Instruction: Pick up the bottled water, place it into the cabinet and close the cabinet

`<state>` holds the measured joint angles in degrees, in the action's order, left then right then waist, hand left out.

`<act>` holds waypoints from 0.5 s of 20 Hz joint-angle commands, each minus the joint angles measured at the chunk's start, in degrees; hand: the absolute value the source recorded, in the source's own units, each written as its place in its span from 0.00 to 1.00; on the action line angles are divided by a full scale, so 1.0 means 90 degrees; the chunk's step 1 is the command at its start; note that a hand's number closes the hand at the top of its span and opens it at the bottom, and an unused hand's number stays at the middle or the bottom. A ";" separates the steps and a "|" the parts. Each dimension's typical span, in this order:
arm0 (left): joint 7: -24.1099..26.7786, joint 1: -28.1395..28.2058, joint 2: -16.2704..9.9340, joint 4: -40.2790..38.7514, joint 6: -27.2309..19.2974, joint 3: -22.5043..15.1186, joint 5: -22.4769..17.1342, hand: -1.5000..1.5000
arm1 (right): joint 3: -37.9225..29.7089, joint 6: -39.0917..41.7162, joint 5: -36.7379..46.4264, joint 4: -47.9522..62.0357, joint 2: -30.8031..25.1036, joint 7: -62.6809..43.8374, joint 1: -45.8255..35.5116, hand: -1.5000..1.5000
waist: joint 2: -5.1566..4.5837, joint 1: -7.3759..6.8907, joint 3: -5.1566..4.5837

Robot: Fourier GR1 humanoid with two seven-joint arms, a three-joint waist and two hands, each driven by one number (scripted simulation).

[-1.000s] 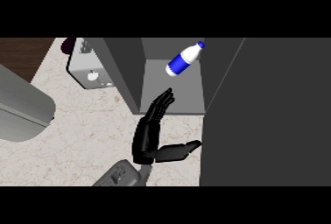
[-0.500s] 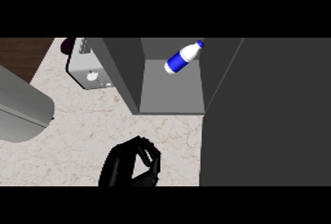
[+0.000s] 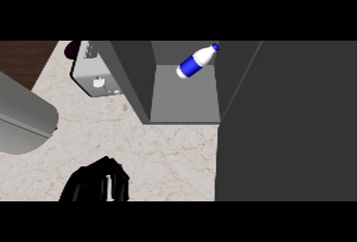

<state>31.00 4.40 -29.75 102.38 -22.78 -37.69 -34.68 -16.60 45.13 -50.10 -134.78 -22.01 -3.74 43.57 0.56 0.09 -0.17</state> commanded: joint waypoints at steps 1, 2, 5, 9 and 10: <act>0.0240 0.0418 -0.0563 0.0210 0.0456 0.0515 -0.0313 1.00 | -0.0001 0.0018 0.0486 -0.1814 0.0033 -0.0227 0.0254 1.00 | 0.0018 0.0045 -0.0017; 0.0276 0.0661 -0.0709 0.0573 0.0389 0.0533 -0.0282 1.00 | -0.0041 0.0257 0.0616 -0.1641 0.0115 -0.0155 0.0353 1.00 | 0.0044 0.0037 -0.0003; 0.0175 0.0710 -0.0956 0.0746 0.0772 0.0989 -0.0791 0.00 | 0.0098 0.0036 0.0670 -0.2002 0.0194 -0.0139 0.0178 1.00 | 0.0046 0.0036 -0.0030; 0.0342 0.1035 -0.1295 0.0873 0.1008 0.1423 -0.0992 0.00 | 0.0586 0.0257 0.0891 -0.1973 0.0156 -0.0341 0.0122 1.00 | 0.0046 -0.0015 -0.0032; 0.0476 0.1298 -0.1412 0.0946 0.1029 0.1503 -0.0975 0.00 | 0.0626 0.0235 0.0863 -0.2001 0.0207 -0.0324 0.0131 1.00 | 0.0080 -0.0073 -0.0038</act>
<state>33.92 12.73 -39.17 108.89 -15.35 -27.69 -41.83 -11.44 49.17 -49.60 -135.56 -20.98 -3.12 43.13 1.00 0.05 -0.42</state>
